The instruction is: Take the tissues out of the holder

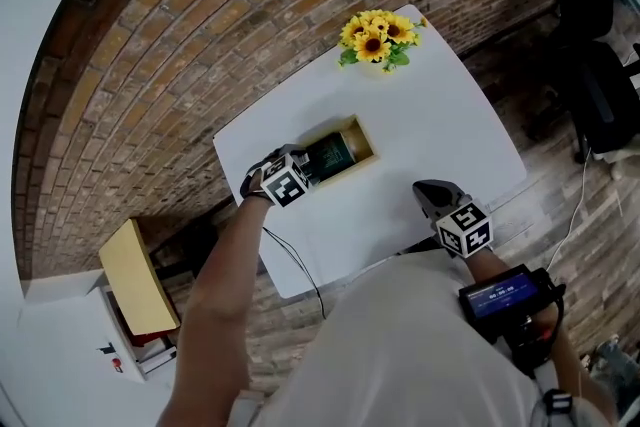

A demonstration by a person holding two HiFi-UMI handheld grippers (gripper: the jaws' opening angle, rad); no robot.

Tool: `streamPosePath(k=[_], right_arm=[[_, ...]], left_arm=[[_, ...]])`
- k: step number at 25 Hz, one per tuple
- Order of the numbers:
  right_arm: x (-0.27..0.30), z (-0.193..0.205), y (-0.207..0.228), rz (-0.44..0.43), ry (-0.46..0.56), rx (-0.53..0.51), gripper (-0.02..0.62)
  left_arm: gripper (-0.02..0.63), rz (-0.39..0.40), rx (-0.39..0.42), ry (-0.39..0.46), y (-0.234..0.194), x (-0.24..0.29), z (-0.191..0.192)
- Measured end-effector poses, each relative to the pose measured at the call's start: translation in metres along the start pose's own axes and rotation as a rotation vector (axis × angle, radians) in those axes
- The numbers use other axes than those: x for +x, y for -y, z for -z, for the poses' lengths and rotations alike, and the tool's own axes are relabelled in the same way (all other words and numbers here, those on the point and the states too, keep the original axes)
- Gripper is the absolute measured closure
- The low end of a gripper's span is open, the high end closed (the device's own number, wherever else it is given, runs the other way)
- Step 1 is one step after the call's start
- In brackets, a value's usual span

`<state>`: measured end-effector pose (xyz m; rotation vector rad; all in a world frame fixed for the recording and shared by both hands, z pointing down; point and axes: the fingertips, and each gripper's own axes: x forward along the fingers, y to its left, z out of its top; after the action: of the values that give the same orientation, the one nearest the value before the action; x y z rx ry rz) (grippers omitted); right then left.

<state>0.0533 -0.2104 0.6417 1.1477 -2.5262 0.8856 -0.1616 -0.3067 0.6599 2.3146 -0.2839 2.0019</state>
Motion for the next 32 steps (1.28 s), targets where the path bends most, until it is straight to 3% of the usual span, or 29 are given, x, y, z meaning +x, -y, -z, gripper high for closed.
streamPosePath(k=[8, 12, 21, 32], right_arm=[[-0.009, 0.001, 0.012, 0.040, 0.008, 0.019, 0.591], [-0.009, 0.000, 0.013, 0.044, 0.010, 0.025, 0.591], [-0.008, 0.000, 0.011, 0.043, 0.007, 0.024, 0.591], [-0.007, 0.002, 0.003, 0.029, 0.003, 0.009, 0.591]], left_arm=[[0.298, 0.103, -0.005, -0.040, -0.003, 0.014, -0.001], [0.298, 0.123, -0.062, -0.046, -0.004, 0.020, 0.006], [0.380, 0.112, -0.062, -0.037, -0.001, 0.015, 0.003], [0.391, 0.018, -0.035, 0.024, -0.003, -0.020, -0.012]])
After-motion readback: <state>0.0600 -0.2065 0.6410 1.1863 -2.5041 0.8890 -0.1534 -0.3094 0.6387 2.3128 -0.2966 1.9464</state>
